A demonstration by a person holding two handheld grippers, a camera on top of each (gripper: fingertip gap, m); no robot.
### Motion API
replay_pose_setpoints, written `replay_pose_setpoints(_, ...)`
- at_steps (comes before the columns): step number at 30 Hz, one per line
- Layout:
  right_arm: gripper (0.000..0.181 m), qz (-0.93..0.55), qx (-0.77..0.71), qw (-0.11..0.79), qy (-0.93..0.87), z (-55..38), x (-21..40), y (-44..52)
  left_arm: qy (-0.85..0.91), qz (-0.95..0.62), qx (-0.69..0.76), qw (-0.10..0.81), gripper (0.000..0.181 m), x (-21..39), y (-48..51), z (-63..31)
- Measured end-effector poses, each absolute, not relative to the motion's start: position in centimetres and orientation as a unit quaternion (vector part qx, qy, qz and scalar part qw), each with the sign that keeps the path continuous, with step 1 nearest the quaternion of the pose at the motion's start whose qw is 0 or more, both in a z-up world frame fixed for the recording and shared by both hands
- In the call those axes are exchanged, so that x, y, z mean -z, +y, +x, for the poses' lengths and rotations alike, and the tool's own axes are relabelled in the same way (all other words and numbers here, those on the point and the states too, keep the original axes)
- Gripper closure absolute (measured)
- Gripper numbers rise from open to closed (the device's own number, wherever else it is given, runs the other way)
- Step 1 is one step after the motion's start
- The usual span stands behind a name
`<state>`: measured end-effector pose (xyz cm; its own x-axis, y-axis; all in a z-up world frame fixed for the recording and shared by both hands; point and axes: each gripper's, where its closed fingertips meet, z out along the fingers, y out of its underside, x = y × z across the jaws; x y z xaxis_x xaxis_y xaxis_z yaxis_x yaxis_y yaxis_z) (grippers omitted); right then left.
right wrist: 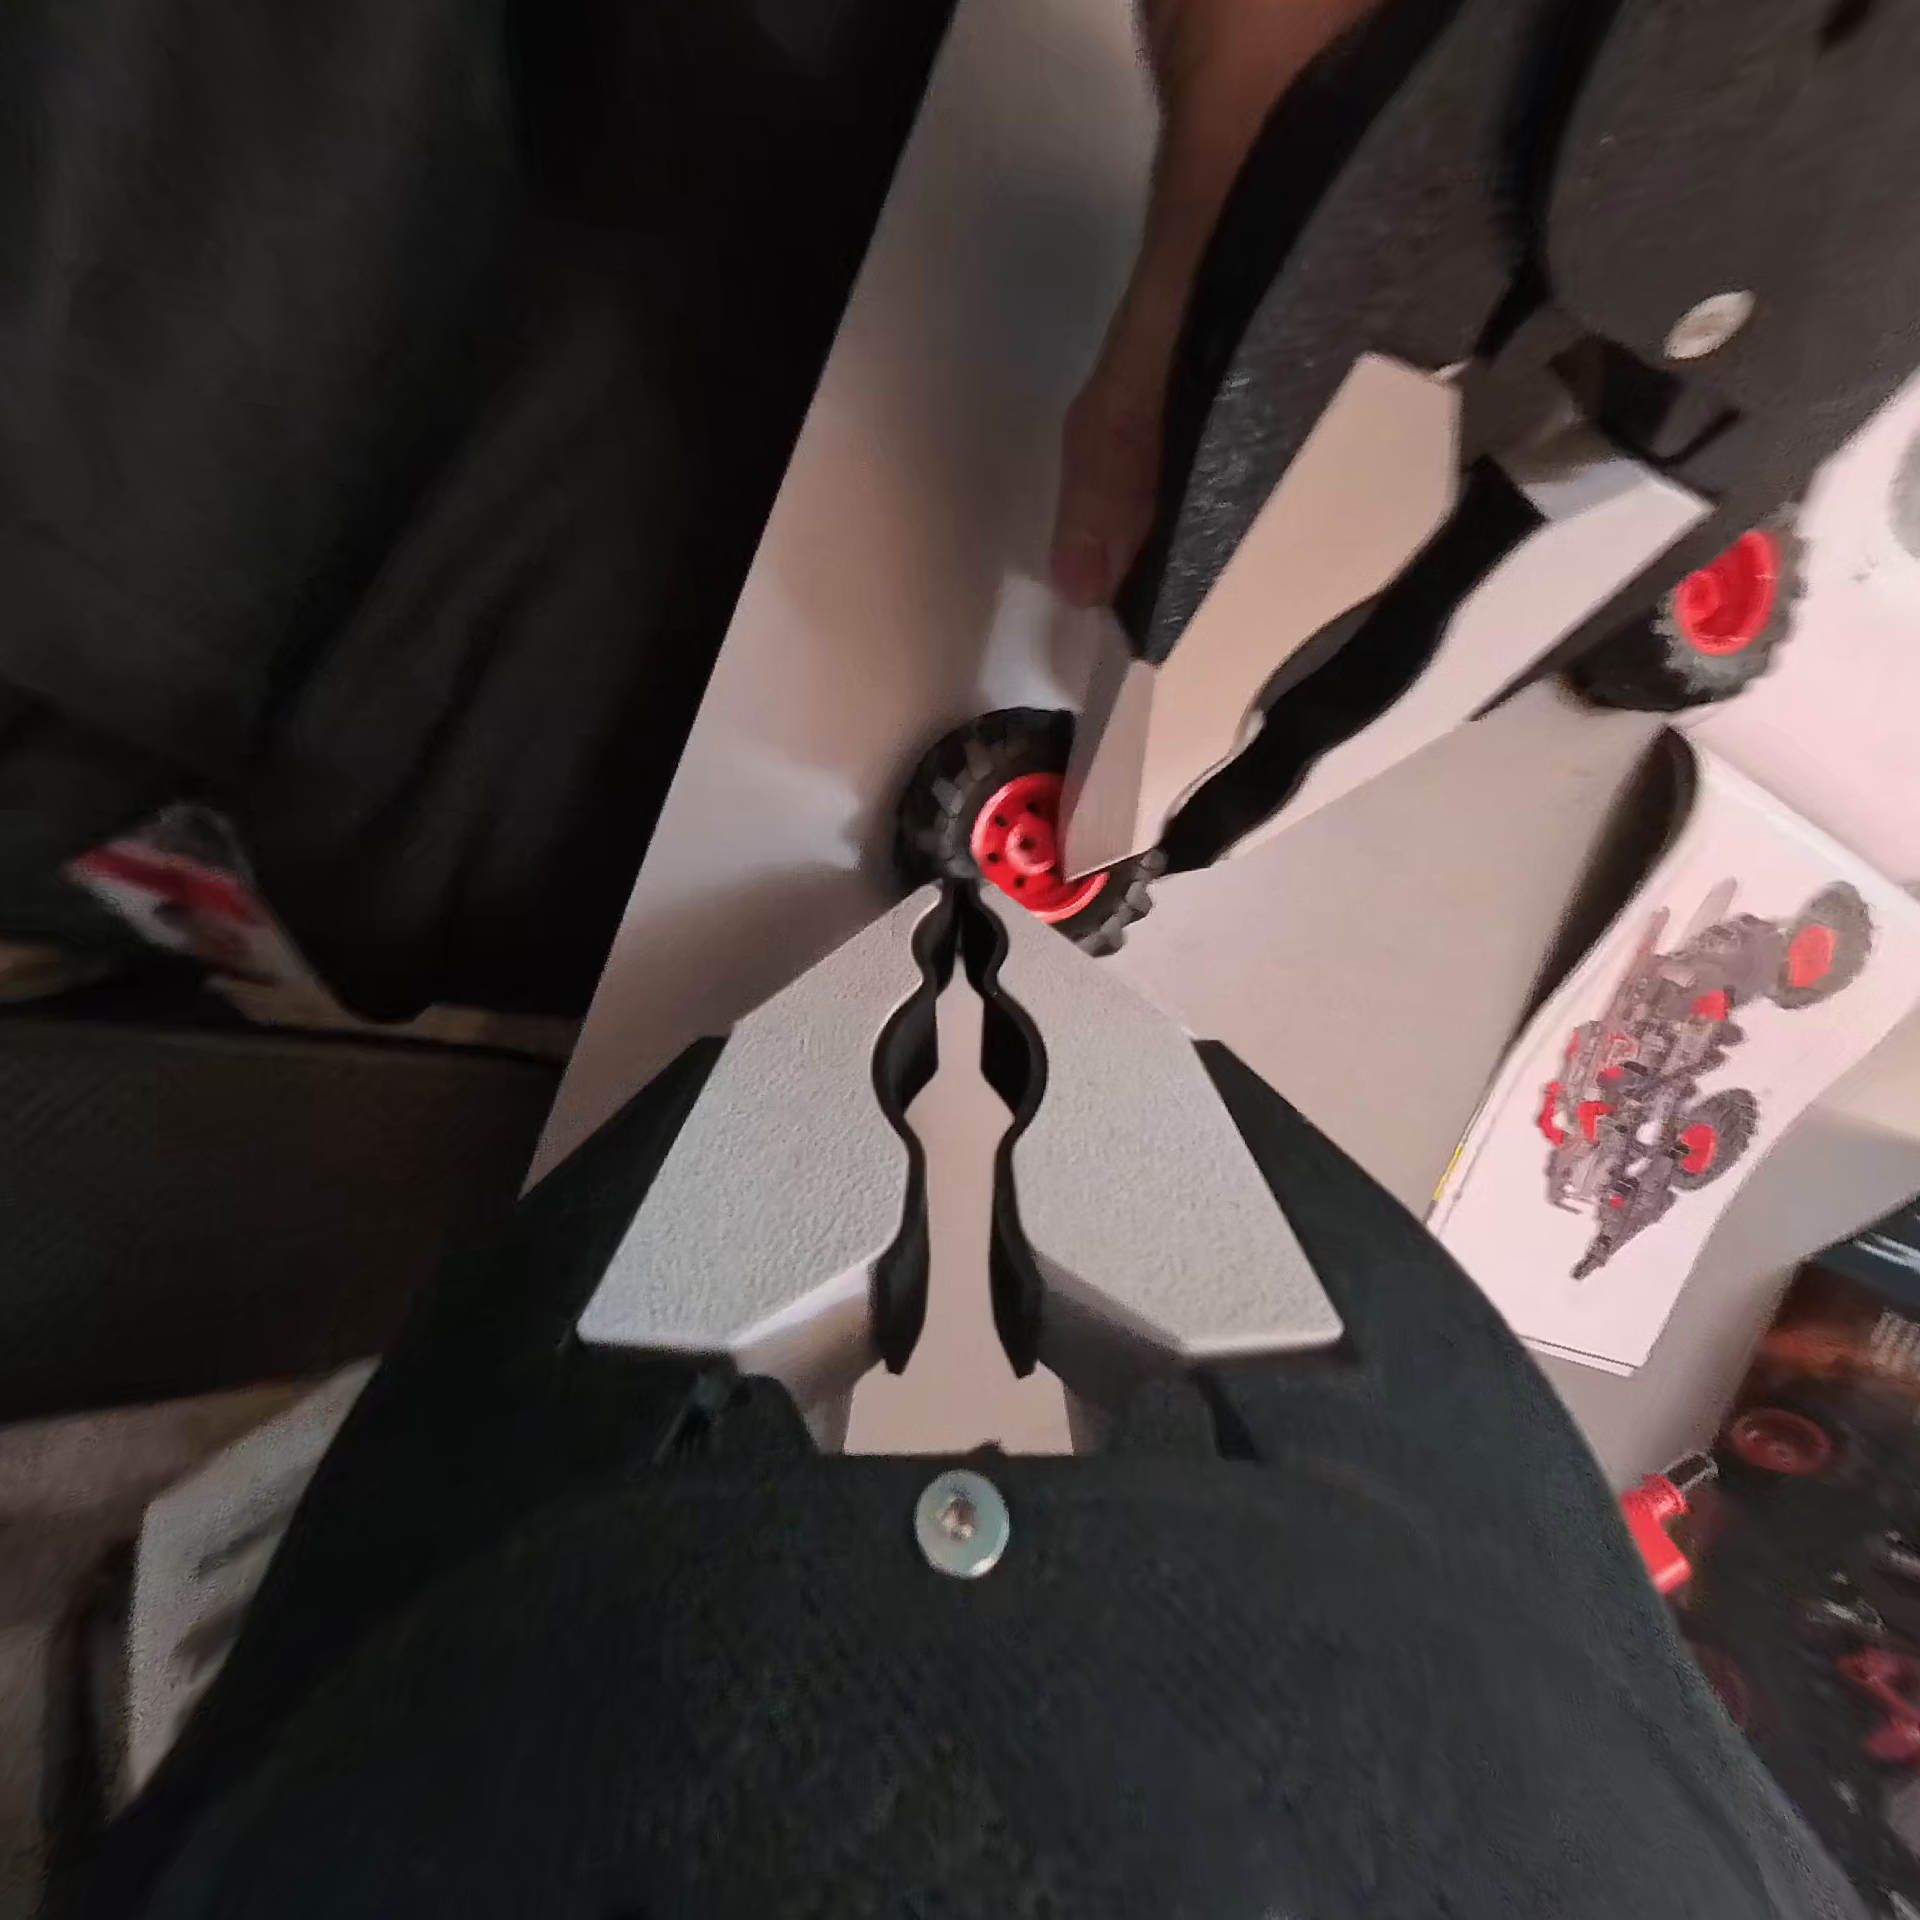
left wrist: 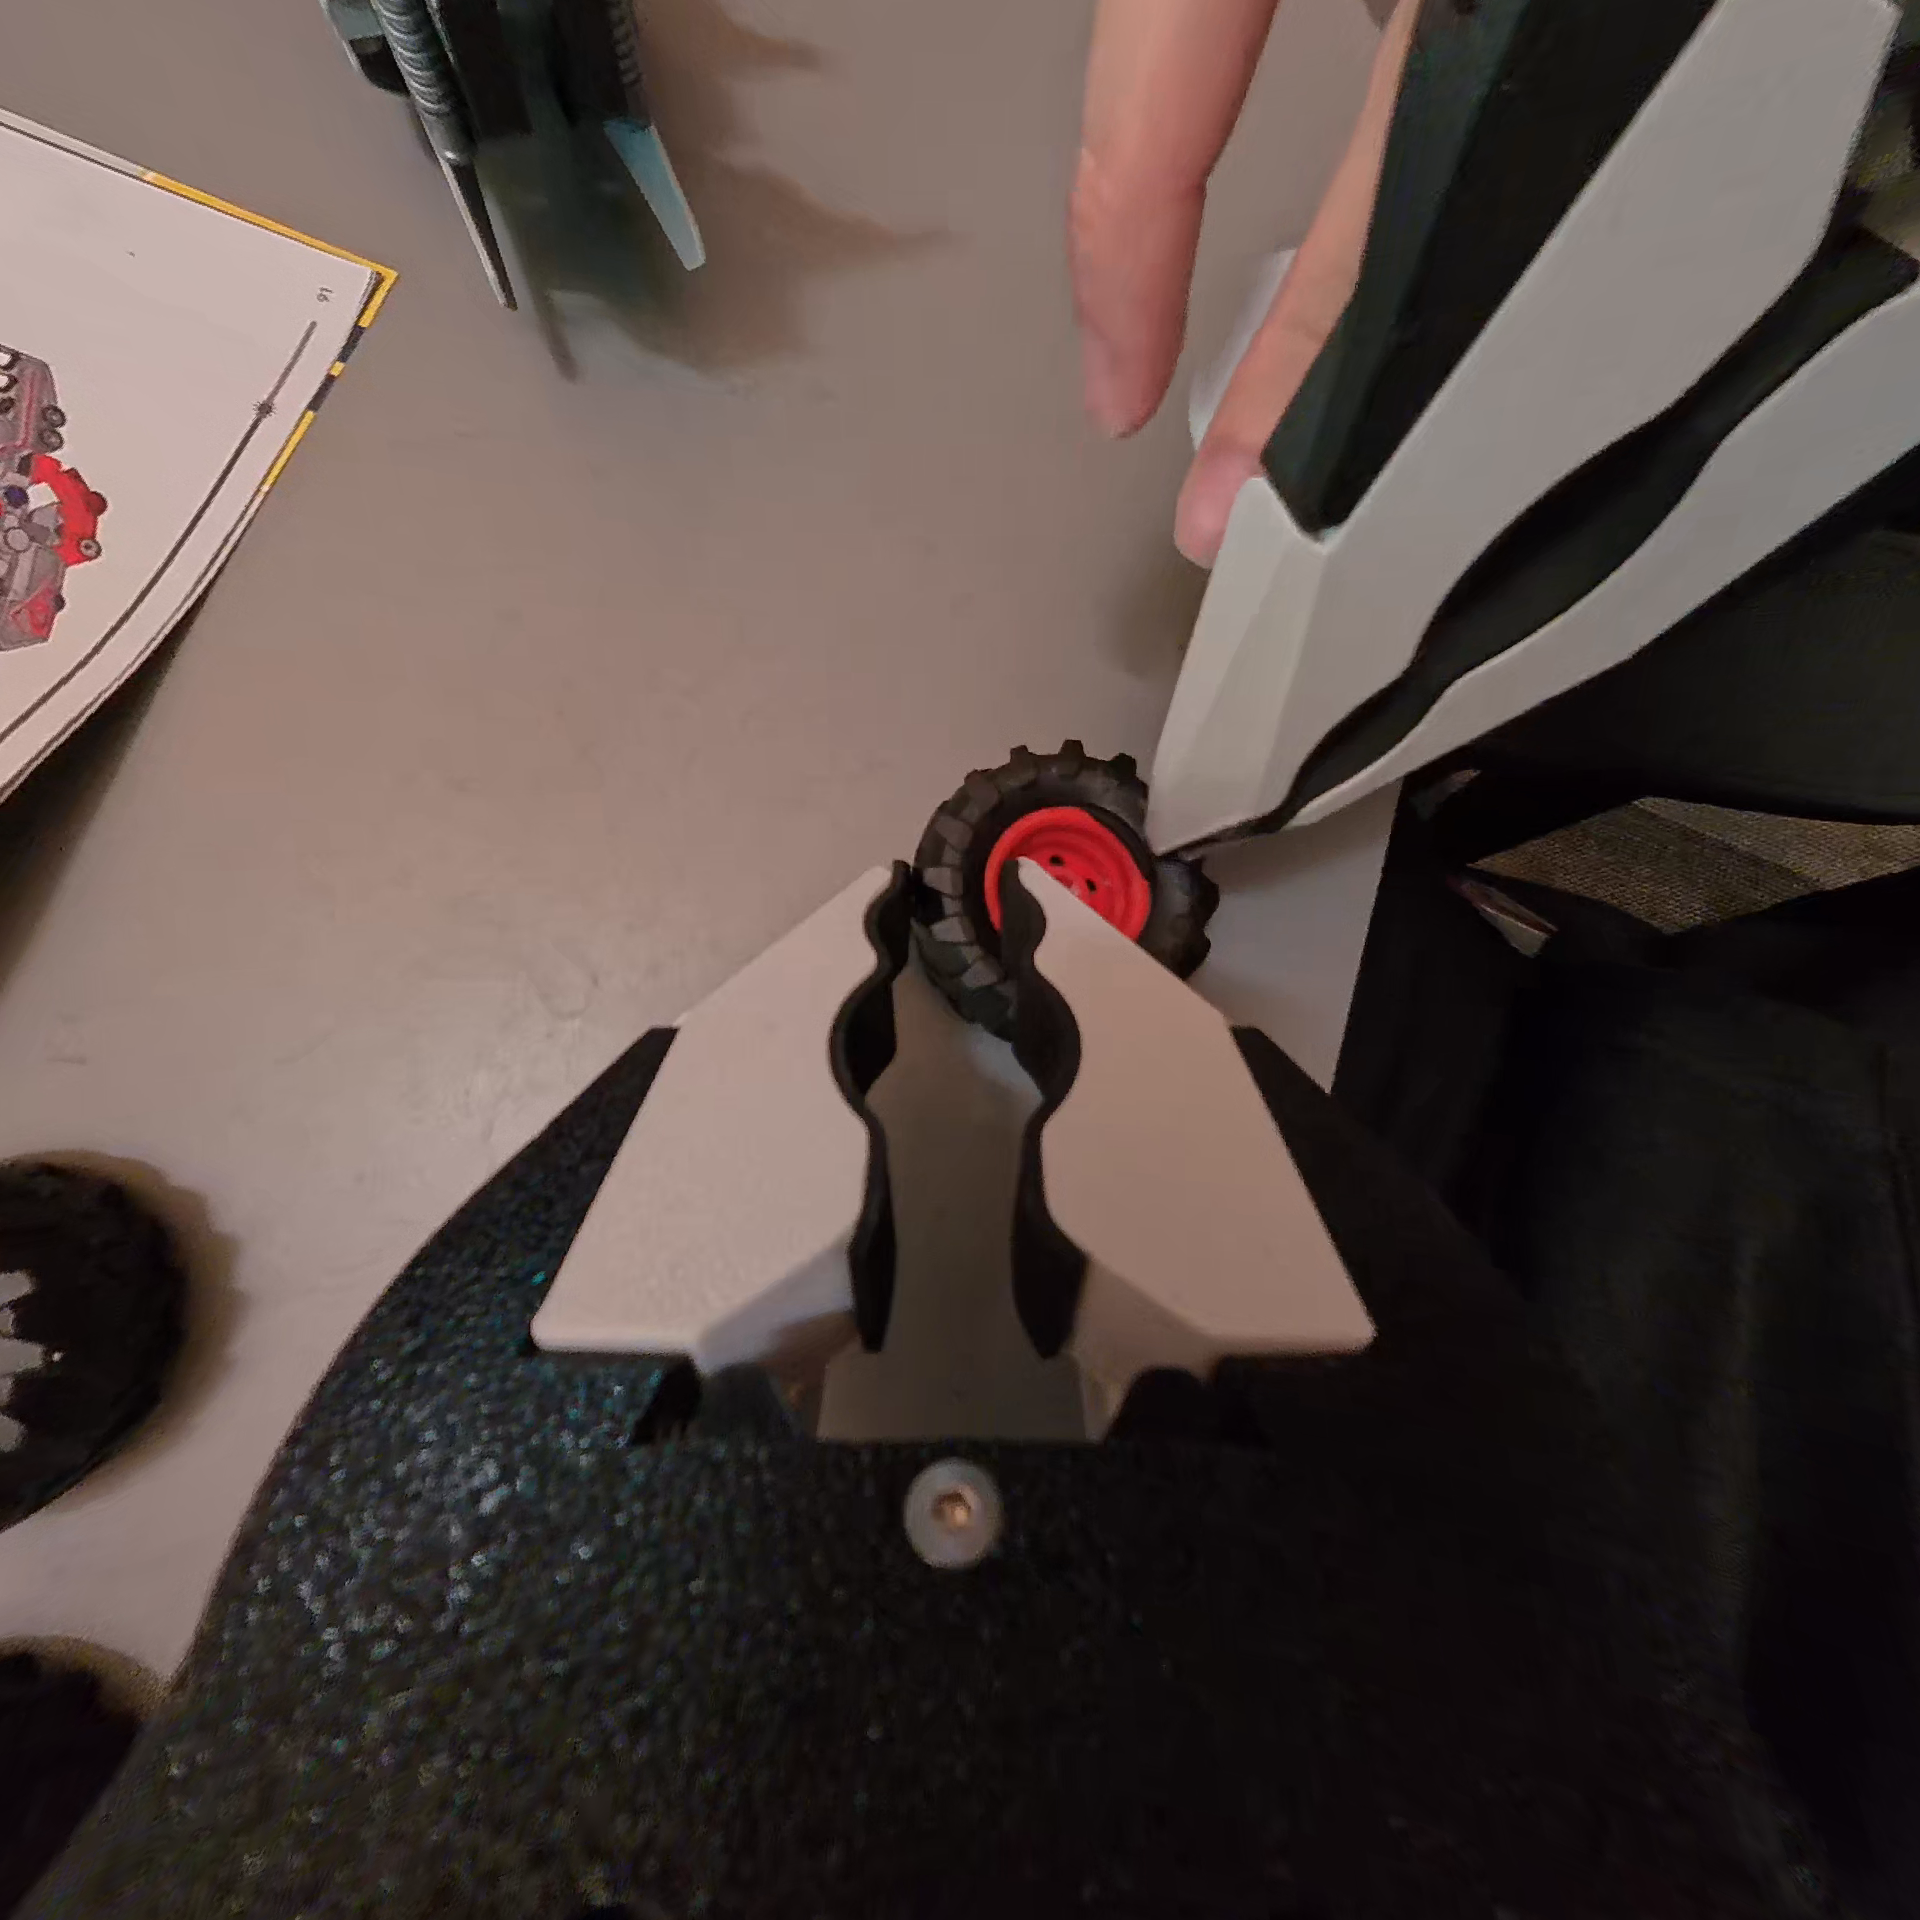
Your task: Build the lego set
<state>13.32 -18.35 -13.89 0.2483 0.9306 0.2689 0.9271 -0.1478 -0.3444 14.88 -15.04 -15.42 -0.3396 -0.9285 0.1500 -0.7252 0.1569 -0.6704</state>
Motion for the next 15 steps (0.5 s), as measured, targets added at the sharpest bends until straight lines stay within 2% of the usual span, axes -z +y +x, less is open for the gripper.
replay_pose_setpoints(2, 0.176, -0.752, -0.015, 0.204, -0.627, 13.5, 13.9, -18.6, 0.747, -0.552, 0.339, 0.151, 0.167, 15.4, -15.0, 14.9)
replay_pose_setpoints(4, 0.152, -0.745, -0.016, 0.215, -0.632, 13.4, 13.6, -18.1, 0.748, -0.551, 0.338, 0.152, 0.167, 15.4, -15.1, 14.9)
replay_pose_setpoints(5, 0.15, -0.745, -0.019, 0.204, -0.635, 13.5, 13.7, -18.2, 0.748, -0.55, 0.338, 0.152, 0.167, 15.4, -15.0, 14.9)
replay_pose_setpoints(10, 0.166, -0.728, -0.001, 0.178, -0.662, 13.9, 14.6, -18.2, 0.746, -0.55, 0.343, 0.151, 0.167, 15.4, -15.0, 14.9)
replay_pose_setpoints(14, 0.172, -0.708, 0.009, 0.176, -0.684, 13.7, 14.5, -18.3, 0.748, -0.553, 0.337, 0.15, 0.167, 15.4, -15.0, 14.9)
replay_pose_setpoints(15, 0.181, -0.707, 0.0, 0.171, -0.686, 13.5, 14.3, -18.7, 0.747, -0.554, 0.335, 0.149, 0.167, 15.4, -15.0, 14.9)
